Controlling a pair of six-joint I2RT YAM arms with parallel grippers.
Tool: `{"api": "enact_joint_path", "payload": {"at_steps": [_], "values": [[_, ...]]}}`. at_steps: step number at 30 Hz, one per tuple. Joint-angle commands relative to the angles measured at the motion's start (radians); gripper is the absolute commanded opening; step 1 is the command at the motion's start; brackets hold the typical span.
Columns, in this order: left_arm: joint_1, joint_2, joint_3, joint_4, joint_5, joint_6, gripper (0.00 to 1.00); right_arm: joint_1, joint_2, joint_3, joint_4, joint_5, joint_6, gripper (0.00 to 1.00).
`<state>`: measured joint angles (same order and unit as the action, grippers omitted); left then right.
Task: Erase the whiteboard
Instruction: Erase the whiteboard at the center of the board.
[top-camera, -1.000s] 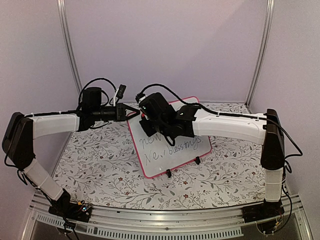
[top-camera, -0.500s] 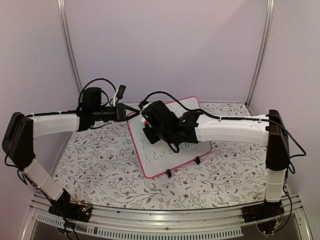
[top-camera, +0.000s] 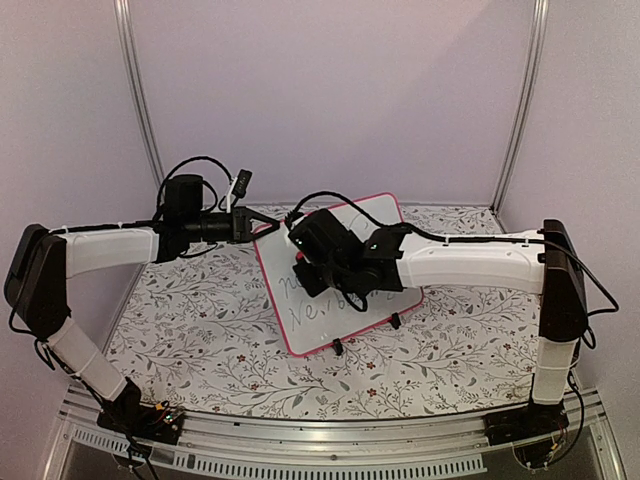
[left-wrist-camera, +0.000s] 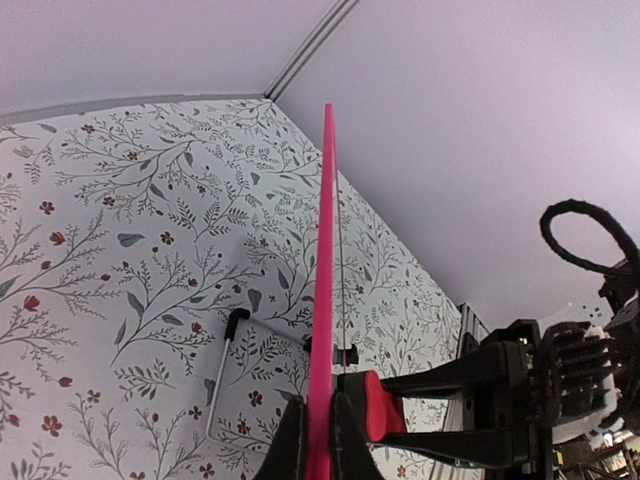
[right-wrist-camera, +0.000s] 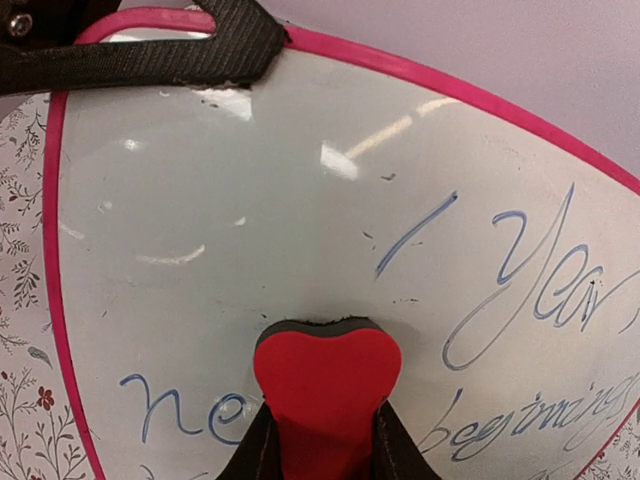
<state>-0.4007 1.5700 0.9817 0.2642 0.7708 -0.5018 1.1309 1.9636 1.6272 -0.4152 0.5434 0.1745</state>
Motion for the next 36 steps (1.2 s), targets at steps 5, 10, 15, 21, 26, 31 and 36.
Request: {"api": "enact_joint_path", "payload": {"at_steps": [5, 10, 15, 21, 26, 31, 36], "values": [[-0.01, -0.024, 0.002, 0.066, 0.028, 0.0, 0.0, -0.005, -0.064, 0.023, -0.049, 0.045, -0.057, 0.0], [-0.009, -0.025, 0.002, 0.066, 0.028, 0.0, 0.0, -0.025, -0.064, 0.102, -0.047, 0.073, -0.112, 0.0], [-0.009, -0.022, 0.003, 0.067, 0.03, 0.0, 0.0, -0.033, -0.041, 0.166, -0.027, 0.067, -0.139, 0.0], [-0.008, -0.021, 0.004, 0.069, 0.033, -0.001, 0.0, -0.051, 0.024, 0.235, -0.022, 0.063, -0.156, 0.0], [-0.008, -0.022, 0.003, 0.069, 0.033, -0.001, 0.0, -0.063, 0.063, 0.245, -0.024, 0.041, -0.155, 0.0], [-0.009, -0.021, 0.005, 0.07, 0.036, -0.003, 0.0, -0.063, 0.093, 0.234, -0.055, 0.01, -0.134, 0.0], [-0.007, -0.021, 0.005, 0.07, 0.036, -0.003, 0.0, -0.063, 0.087, 0.185, -0.071, -0.016, -0.101, 0.0]]}}
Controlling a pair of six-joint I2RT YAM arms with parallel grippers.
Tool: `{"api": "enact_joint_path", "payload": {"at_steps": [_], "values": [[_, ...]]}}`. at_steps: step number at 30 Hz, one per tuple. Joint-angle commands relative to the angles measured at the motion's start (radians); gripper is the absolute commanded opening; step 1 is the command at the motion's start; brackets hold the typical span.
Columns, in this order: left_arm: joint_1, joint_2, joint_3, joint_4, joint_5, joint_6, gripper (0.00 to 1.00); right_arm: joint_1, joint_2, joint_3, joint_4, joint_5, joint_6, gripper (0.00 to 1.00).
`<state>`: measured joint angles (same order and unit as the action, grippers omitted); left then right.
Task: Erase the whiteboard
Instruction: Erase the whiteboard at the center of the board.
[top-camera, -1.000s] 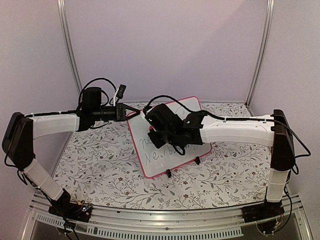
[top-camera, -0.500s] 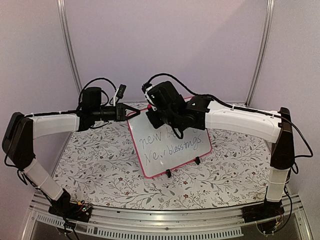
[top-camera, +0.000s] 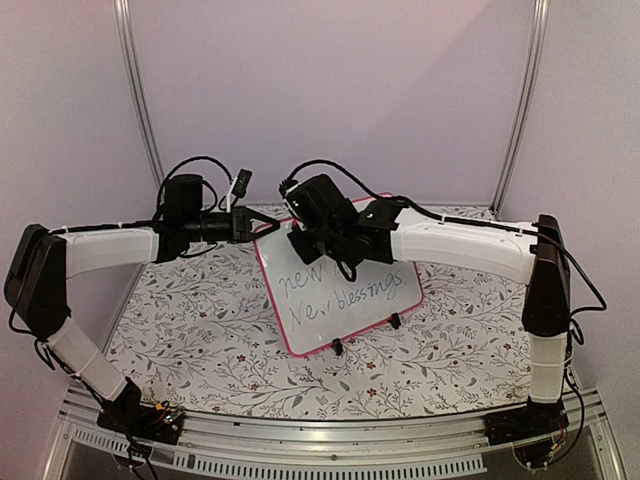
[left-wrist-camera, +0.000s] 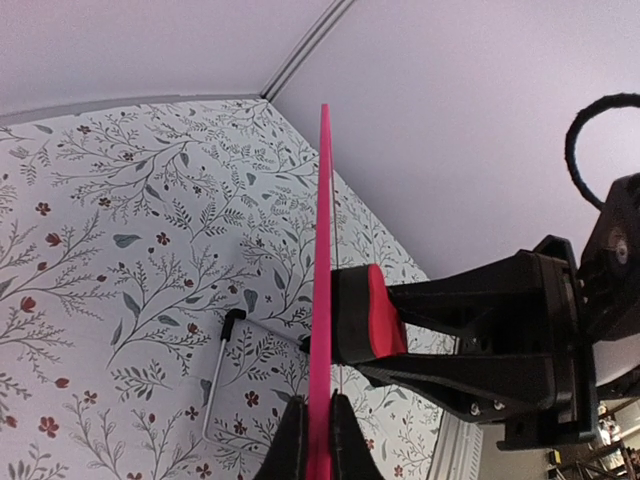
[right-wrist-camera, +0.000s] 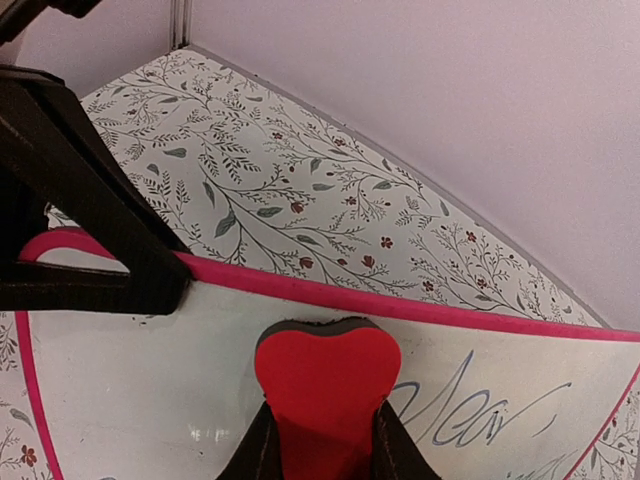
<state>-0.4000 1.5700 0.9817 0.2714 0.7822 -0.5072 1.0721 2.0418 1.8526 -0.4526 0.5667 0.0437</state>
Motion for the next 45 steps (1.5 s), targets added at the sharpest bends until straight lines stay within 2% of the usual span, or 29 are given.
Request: {"api": "enact_joint_path", "payload": {"at_steps": [1, 15, 25, 34, 40, 45], "values": [[-0.008, -0.021, 0.005, 0.063, 0.025, 0.002, 0.0, -0.004, 0.006, -0.051, -0.039, -0.041, 0.035, 0.0], [-0.007, -0.02, 0.003, 0.063, 0.023, 0.003, 0.0, 0.006, -0.074, -0.201, -0.064, -0.051, 0.092, 0.0], [-0.008, -0.018, 0.003, 0.063, 0.023, 0.003, 0.0, 0.025, -0.104, -0.222, -0.079, -0.039, 0.107, 0.0], [-0.008, -0.019, 0.003, 0.064, 0.022, 0.003, 0.0, -0.011, -0.172, -0.131, 0.0, 0.009, 0.06, 0.0], [-0.007, -0.022, 0.004, 0.063, 0.023, 0.002, 0.0, -0.026, -0.136, -0.035, 0.013, 0.021, 0.007, 0.0], [-0.008, -0.022, 0.005, 0.063, 0.025, 0.003, 0.0, -0.035, -0.086, -0.018, 0.019, 0.019, -0.007, 0.0]]}}
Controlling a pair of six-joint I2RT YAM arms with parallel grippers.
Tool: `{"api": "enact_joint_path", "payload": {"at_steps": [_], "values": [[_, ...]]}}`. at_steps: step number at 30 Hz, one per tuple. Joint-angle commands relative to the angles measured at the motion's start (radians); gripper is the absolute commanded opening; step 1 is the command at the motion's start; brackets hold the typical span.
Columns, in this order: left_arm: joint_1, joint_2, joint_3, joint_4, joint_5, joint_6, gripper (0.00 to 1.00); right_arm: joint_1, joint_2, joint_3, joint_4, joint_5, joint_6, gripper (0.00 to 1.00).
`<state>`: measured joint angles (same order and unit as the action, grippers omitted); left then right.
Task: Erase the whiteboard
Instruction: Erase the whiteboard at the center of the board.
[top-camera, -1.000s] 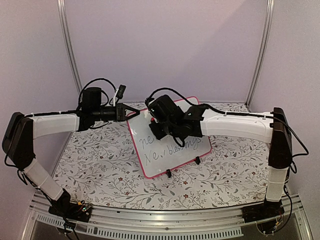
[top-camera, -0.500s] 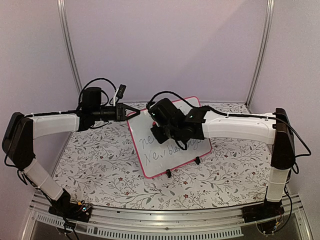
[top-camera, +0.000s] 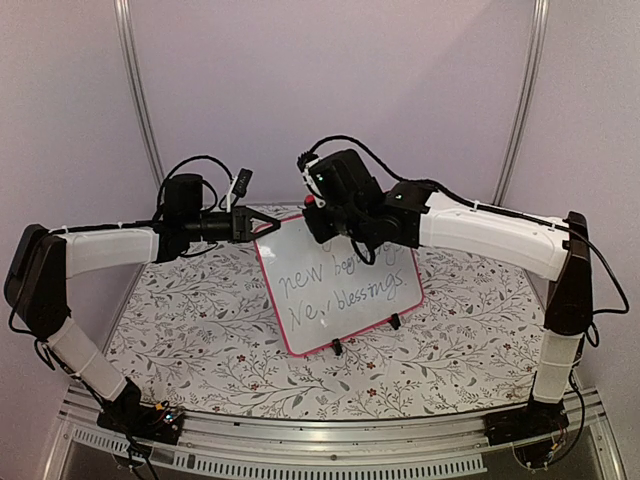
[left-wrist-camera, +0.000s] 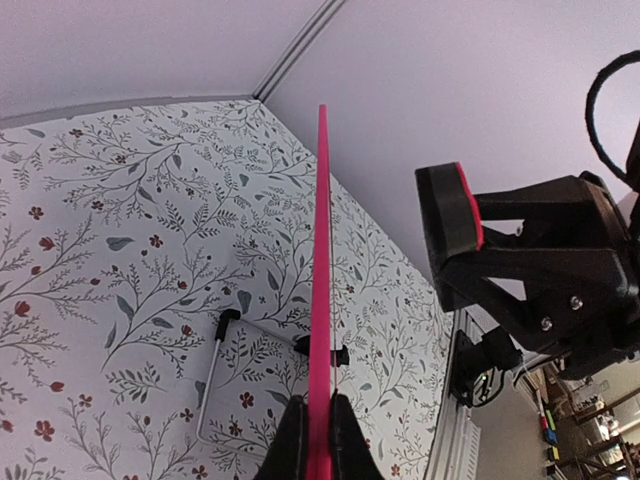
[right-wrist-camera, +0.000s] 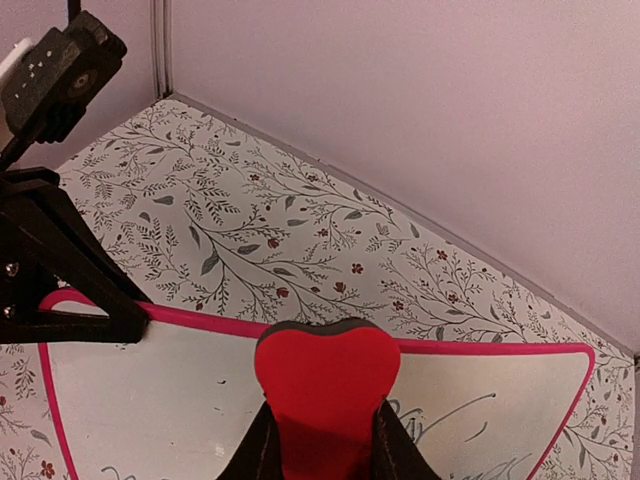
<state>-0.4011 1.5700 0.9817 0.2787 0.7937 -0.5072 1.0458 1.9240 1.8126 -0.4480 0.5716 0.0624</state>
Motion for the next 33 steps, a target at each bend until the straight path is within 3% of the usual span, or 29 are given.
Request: {"api": "enact_joint_path", "payload": {"at_steps": [1, 33], "values": [[-0.007, -0.022, 0.005, 0.056, 0.014, 0.002, 0.0, -0.011, 0.038, 0.02, 0.013, 0.01, -0.022, 0.0], [-0.006, -0.024, 0.003, 0.056, 0.011, 0.003, 0.0, -0.017, -0.036, -0.275, -0.024, -0.095, 0.115, 0.0]]}}
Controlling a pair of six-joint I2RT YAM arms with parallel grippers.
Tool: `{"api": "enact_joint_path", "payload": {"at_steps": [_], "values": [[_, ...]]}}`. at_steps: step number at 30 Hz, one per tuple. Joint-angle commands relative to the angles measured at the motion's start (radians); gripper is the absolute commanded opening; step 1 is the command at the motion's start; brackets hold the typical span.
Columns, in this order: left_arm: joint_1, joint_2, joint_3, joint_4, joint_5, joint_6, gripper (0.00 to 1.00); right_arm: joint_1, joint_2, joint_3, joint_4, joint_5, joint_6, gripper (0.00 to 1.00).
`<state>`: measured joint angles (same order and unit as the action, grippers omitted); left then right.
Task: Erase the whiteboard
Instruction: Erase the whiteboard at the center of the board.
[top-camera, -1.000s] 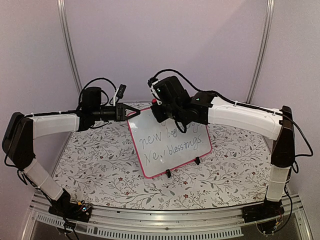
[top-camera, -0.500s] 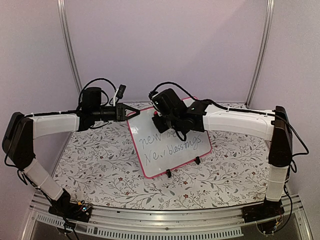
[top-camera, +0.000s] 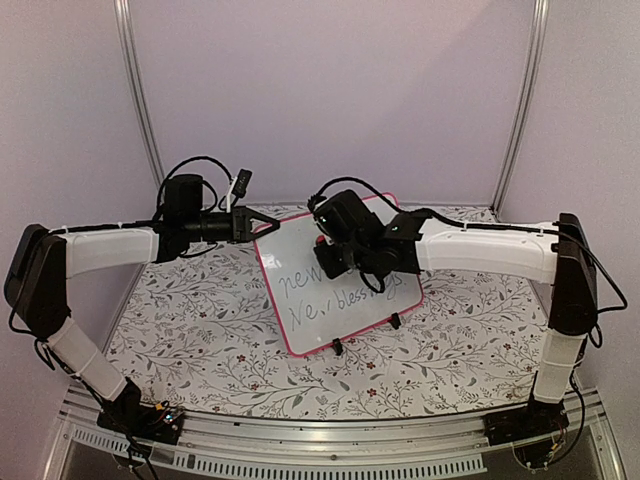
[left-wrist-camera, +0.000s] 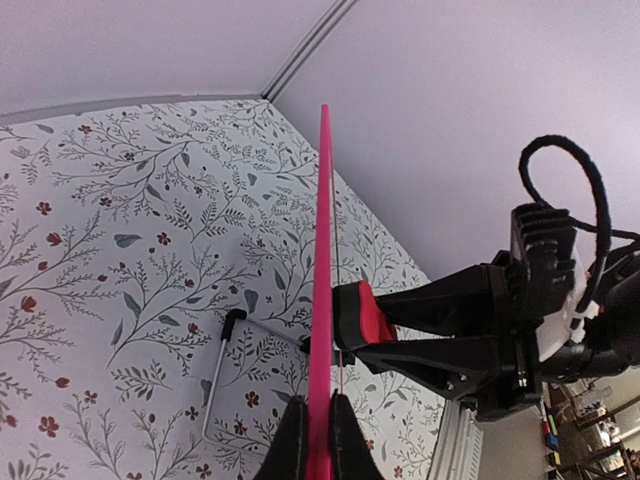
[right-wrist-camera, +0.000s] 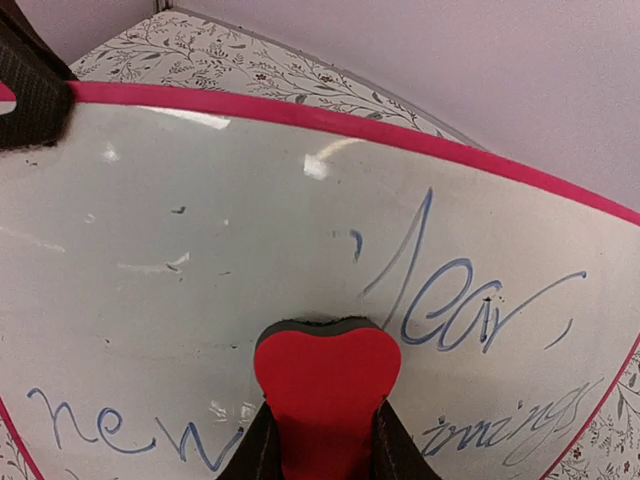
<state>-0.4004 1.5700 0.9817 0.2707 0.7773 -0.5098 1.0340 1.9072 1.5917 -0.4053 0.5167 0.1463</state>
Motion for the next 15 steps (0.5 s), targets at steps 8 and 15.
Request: {"api": "enact_joint_path", "payload": {"at_steps": [8, 15], "values": [[-0.006, -0.024, 0.002, 0.064, 0.027, 0.005, 0.0, 0.012, -0.032, -0.111, -0.087, -0.042, 0.056, 0.0], [-0.008, -0.022, 0.002, 0.066, 0.028, 0.005, 0.0, 0.013, -0.046, -0.108, -0.088, 0.004, 0.069, 0.0]]}}
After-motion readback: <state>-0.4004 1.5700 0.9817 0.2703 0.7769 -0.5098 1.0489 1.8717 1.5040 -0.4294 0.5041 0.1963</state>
